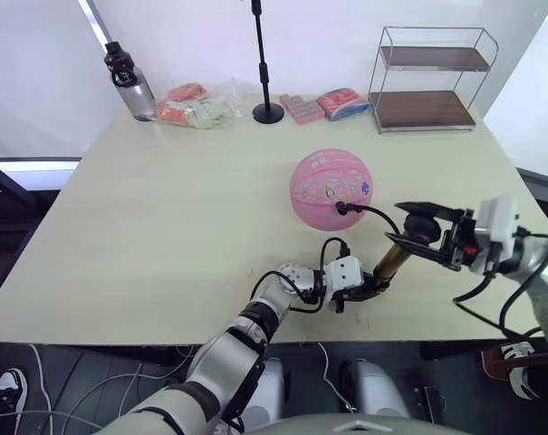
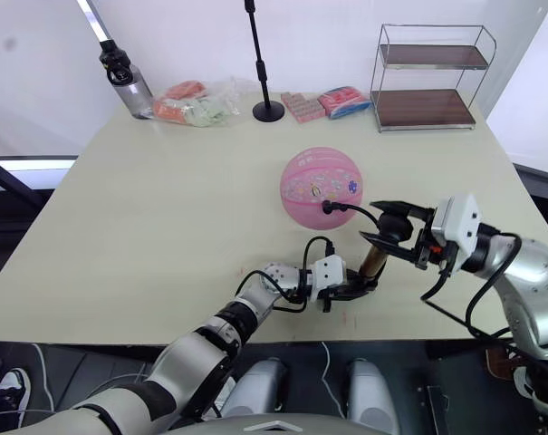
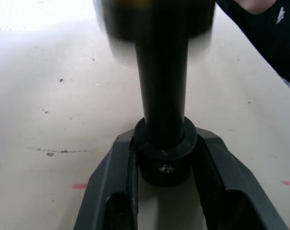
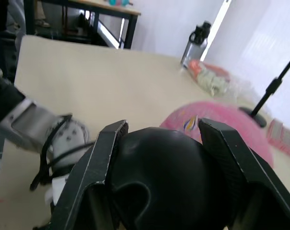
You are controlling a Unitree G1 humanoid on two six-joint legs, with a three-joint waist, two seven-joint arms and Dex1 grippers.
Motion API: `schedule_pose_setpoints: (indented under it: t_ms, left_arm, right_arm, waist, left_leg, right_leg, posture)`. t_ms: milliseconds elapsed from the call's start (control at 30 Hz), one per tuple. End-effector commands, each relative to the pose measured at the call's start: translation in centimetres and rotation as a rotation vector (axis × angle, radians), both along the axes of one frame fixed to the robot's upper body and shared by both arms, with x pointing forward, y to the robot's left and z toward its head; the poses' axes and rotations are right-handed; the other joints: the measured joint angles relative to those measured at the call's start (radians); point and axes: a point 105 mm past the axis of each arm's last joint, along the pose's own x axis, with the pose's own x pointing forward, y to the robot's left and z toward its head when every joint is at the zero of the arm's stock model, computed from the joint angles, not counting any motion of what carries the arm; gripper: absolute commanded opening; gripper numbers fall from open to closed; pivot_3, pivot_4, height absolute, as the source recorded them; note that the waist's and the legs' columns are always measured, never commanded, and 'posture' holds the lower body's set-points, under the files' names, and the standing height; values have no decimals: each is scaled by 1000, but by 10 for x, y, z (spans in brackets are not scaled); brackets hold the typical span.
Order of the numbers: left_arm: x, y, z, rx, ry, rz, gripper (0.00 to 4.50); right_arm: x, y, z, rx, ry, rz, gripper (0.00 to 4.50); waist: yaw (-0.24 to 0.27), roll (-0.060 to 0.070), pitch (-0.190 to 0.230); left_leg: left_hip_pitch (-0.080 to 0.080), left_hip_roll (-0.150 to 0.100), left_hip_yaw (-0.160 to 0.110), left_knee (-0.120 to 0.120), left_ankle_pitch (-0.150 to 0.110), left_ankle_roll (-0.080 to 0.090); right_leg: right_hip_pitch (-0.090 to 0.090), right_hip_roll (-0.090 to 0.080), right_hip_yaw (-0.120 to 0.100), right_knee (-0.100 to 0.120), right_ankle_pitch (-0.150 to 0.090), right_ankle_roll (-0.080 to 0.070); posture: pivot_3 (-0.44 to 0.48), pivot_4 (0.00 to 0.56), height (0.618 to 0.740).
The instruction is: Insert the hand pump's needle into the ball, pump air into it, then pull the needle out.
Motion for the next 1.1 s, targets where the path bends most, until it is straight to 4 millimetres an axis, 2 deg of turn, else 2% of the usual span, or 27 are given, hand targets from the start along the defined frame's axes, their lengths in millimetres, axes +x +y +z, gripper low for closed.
schedule_pose_setpoints:
  t_ms: [33, 267, 367, 500, 600, 767, 833, 967, 1033, 1100]
  left_arm:
    - [-11, 35, -49, 176, 121, 88, 1096]
    - [-12, 36, -51, 188, 118, 88, 1096]
    - [-13, 36, -53, 193, 114, 87, 1096]
    - [-14, 36, -54, 195, 112, 86, 1096]
    - [-14, 35, -54, 197, 111, 84, 1096]
    - [-14, 36, -55, 200, 111, 88, 1096]
    - [-14, 37, -55, 202, 117, 89, 1096]
    - [-16, 39, -57, 205, 121, 86, 1096]
    - [-16, 39, -58, 206, 123, 86, 1096]
    - [-16, 39, -58, 206, 124, 87, 1096]
  right_arm:
    - [-8, -11, 62, 53, -148, -12, 1835]
    - [-17, -18, 113, 124, -142, 16, 1835]
    - [-19, -18, 118, 119, -115, 28, 1835]
    - [-11, -10, 68, 9, 27, 19, 1834]
    - [-2, -7, 26, -52, 96, -11, 1834]
    - [8, -1, -13, -61, 123, -32, 1834]
    - [10, 2, -36, -81, 161, -32, 1834]
    - [14, 2, -80, -108, 227, -60, 1833]
    - [16, 1, -94, -124, 237, -71, 1833]
    - [16, 2, -108, -152, 241, -72, 1833]
  waist:
    - [-1, 1, 2]
    - [-1, 1, 5]
    - [0, 5, 7]
    - [2, 5, 6]
    - [0, -1, 2]
    - [-3, -6, -2]
    - [-3, -6, -3]
    - [-2, -7, -10]
    - [-2, -11, -15]
    - [-3, -9, -16]
  left_leg:
    - [0, 1, 0, 2, 0, 0]
    - [-1, 2, 0, 4, 0, 0]
    - [-4, 1, 1, 4, 0, 0]
    - [-9, -1, 1, 4, 0, 0]
    - [-7, -1, 1, 4, 0, 1]
    - [2, 2, 1, 4, -1, 1]
    - [3, 8, 0, 4, -4, -4]
    - [4, 7, 1, 4, -1, 0]
    - [4, 6, 2, 2, -1, 1]
    - [4, 6, 1, 2, -1, 1]
  right_leg:
    - [0, 0, 0, 0, 0, -1]
    - [0, -1, 1, 0, 0, -1]
    - [-3, -1, 1, 0, 4, 2]
    - [-7, 0, 0, 0, 4, 2]
    - [-5, 0, 0, 0, 4, 2]
    - [2, -1, 1, 0, 1, -2]
    - [2, -1, 0, 0, 1, -2]
    - [2, 1, 0, 0, 1, -2]
    - [2, 1, -1, 0, 2, -1]
    - [2, 1, -1, 0, 1, -2]
  posture:
    - [0, 150, 740]
    - [0, 150, 740]
    - [0, 150, 740]
    - [0, 150, 740]
    - [0, 150, 740]
    - [0, 150, 740]
    - [0, 150, 740]
    - [0, 150, 740]
    - [0, 150, 740]
    - [0, 150, 740]
